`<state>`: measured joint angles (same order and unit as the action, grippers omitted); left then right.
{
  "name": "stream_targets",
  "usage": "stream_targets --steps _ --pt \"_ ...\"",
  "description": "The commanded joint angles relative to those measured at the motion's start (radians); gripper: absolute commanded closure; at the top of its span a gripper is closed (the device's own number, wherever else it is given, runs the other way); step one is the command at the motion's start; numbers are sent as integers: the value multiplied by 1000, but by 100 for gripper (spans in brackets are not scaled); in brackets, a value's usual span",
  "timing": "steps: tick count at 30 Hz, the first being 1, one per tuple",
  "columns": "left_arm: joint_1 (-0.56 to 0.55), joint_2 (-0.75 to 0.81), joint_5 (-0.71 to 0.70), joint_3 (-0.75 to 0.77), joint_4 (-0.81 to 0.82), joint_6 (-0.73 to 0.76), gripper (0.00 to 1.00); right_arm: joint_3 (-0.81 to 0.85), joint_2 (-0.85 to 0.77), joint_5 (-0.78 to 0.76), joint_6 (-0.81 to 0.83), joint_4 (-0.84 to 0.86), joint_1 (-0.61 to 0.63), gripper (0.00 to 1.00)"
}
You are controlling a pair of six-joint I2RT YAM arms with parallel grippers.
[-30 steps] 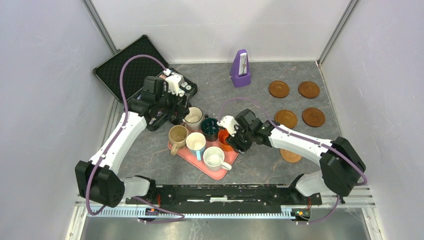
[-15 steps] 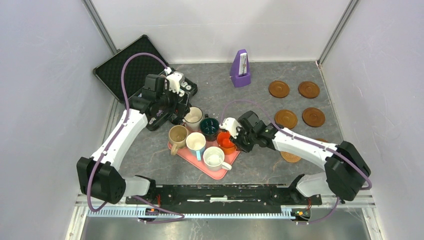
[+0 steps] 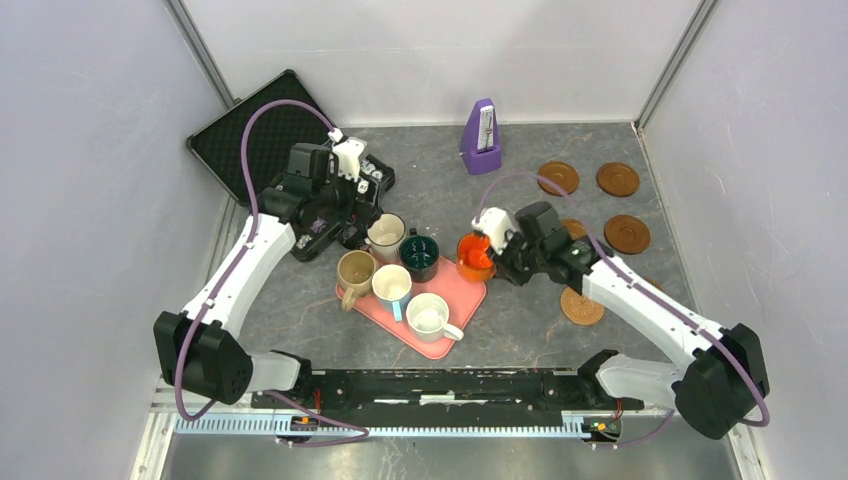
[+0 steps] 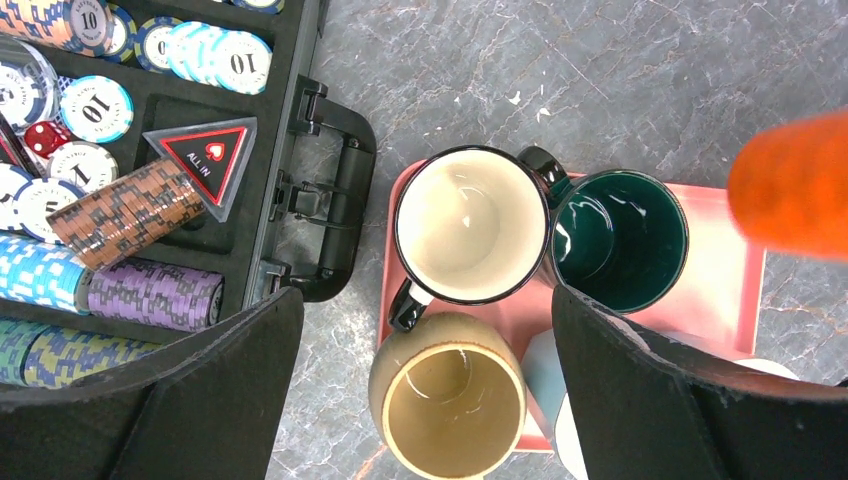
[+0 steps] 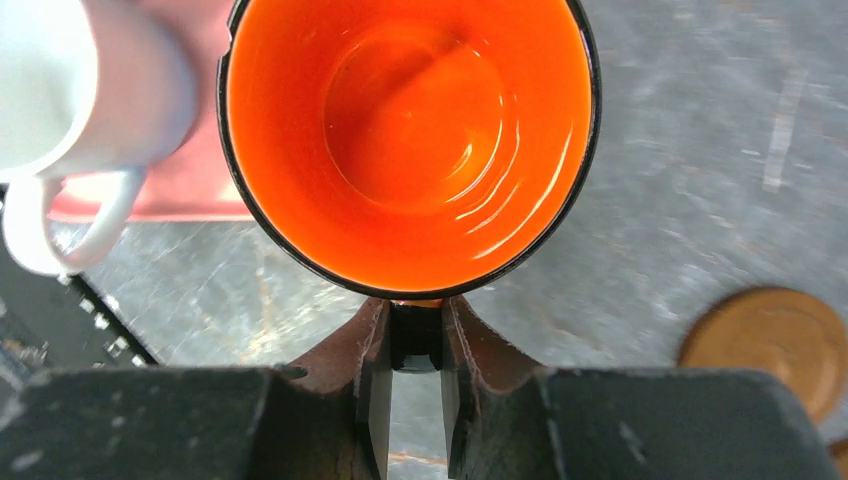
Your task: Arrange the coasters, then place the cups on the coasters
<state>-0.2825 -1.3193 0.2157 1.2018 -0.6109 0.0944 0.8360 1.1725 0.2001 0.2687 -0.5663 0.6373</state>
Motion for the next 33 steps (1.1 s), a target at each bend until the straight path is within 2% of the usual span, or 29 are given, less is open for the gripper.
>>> stream_targets --steps 1,7,13,18,25,33 --pt "3 -16 1 61 25 -6 0 150 -45 27 5 46 -149 100" --pt "4 -48 -52 125 24 -13 0 306 48 19 1 18 -399 100" --pt "4 -110 -45 209 -32 -26 0 504 248 57 59 -8 -715 100" --pt "5 -162 -89 256 -77 -17 0 670 431 61 92 -7 -890 100" --pt "22 -206 -88 291 -104 -30 0 818 627 57 125 60 -1001 100" --pt "29 -236 -115 307 -105 -34 0 787 709 63 113 218 -1004 100"
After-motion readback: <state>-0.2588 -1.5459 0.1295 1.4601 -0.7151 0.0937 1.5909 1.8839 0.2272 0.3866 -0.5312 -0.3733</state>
